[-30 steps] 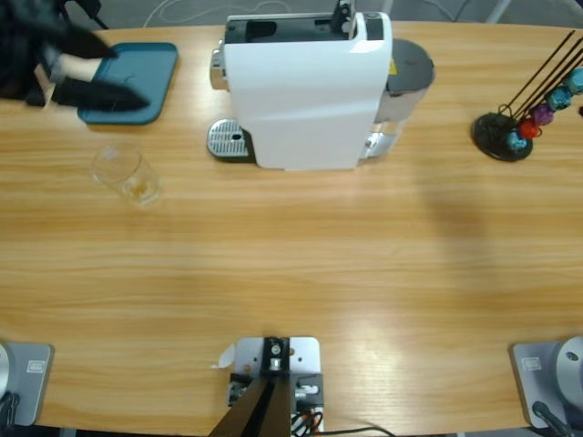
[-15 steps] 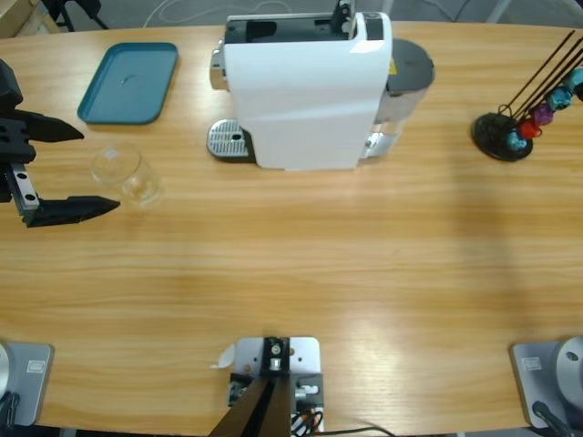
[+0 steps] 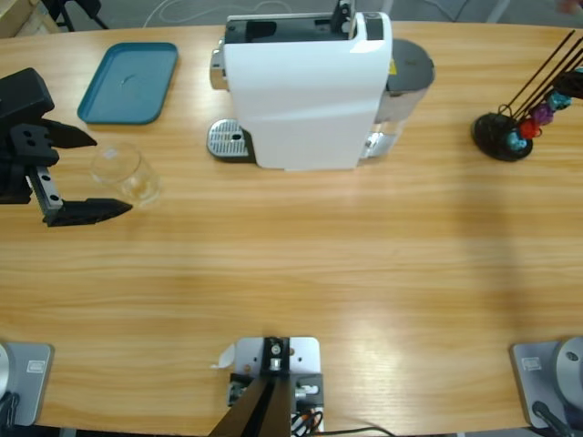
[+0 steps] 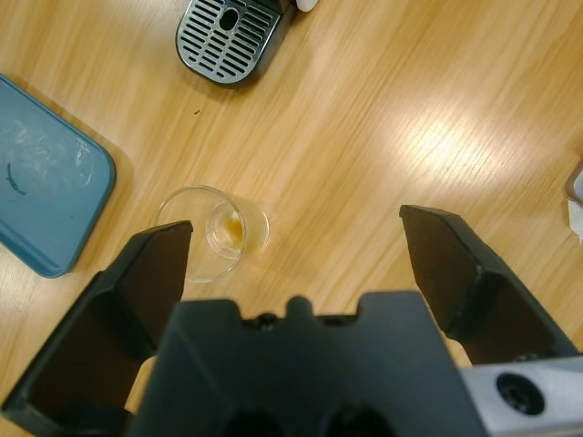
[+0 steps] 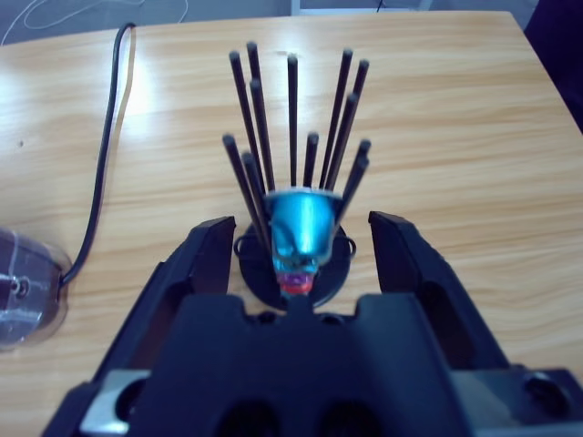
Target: Pour coffee
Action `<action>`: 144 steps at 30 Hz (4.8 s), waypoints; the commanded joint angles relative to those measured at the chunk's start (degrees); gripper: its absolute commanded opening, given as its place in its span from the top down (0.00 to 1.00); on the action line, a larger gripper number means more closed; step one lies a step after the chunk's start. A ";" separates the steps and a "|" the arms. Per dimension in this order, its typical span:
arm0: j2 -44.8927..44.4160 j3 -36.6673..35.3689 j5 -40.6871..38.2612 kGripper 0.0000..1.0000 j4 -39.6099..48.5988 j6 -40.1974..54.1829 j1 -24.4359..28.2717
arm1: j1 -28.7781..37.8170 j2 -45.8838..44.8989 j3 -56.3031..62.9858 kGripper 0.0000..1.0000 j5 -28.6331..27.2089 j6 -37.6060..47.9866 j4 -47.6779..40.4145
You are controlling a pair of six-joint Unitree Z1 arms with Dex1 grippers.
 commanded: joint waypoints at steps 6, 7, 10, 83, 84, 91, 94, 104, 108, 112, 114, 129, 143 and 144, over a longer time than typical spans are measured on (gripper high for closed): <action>2.68 0.74 0.27 0.00 -0.71 -1.94 -0.31 | -2.00 3.42 1.73 0.57 1.89 0.98 -2.13; 2.70 0.75 0.27 0.00 -0.71 -2.03 -0.31 | -2.00 3.03 1.83 0.57 1.80 0.98 -2.03; 2.64 0.89 0.27 0.00 -0.71 -2.27 -0.31 | -2.00 1.94 1.99 0.57 1.56 0.96 -1.53; -1.65 4.36 -0.24 0.00 -1.66 -4.84 -0.31 | 7.25 -15.25 -9.91 1.00 -4.14 -1.50 15.64; -1.86 4.39 -0.19 0.00 -1.66 -4.82 -0.31 | 8.16 -15.95 -10.09 1.00 -2.34 -1.57 16.20; -6.51 5.03 0.32 0.00 0.27 -3.36 -0.31 | 24.95 -12.26 -14.73 1.00 17.99 -21.17 19.45; -9.50 4.83 1.97 0.00 3.51 0.72 -0.31 | 31.03 -8.11 -24.50 1.00 21.91 -27.94 27.87; -14.16 5.50 3.47 0.00 4.39 -0.51 -0.31 | 42.93 12.63 -46.90 1.00 28.24 -34.81 35.01; -15.08 6.19 3.70 0.00 4.48 -0.58 -0.31 | 43.35 21.26 -53.17 1.00 27.87 -35.48 35.03; -14.48 6.62 3.70 0.00 4.39 -0.99 -0.31 | 43.19 26.97 -58.29 1.00 28.91 -35.78 35.20; -13.99 6.77 3.70 0.00 4.34 -1.69 -0.31 | 43.18 28.82 -59.69 1.00 27.50 -36.01 35.12; -11.44 7.94 4.12 0.00 3.21 -2.36 0.99 | 33.42 32.06 -61.63 1.00 25.71 -43.21 37.73; -10.61 9.46 3.73 0.00 1.03 -2.45 1.45 | 35.27 35.32 -62.31 1.00 25.22 -43.51 38.37; -10.70 9.49 3.78 0.00 1.05 -2.45 1.43 | 35.27 35.45 -62.49 1.00 25.03 -43.51 38.39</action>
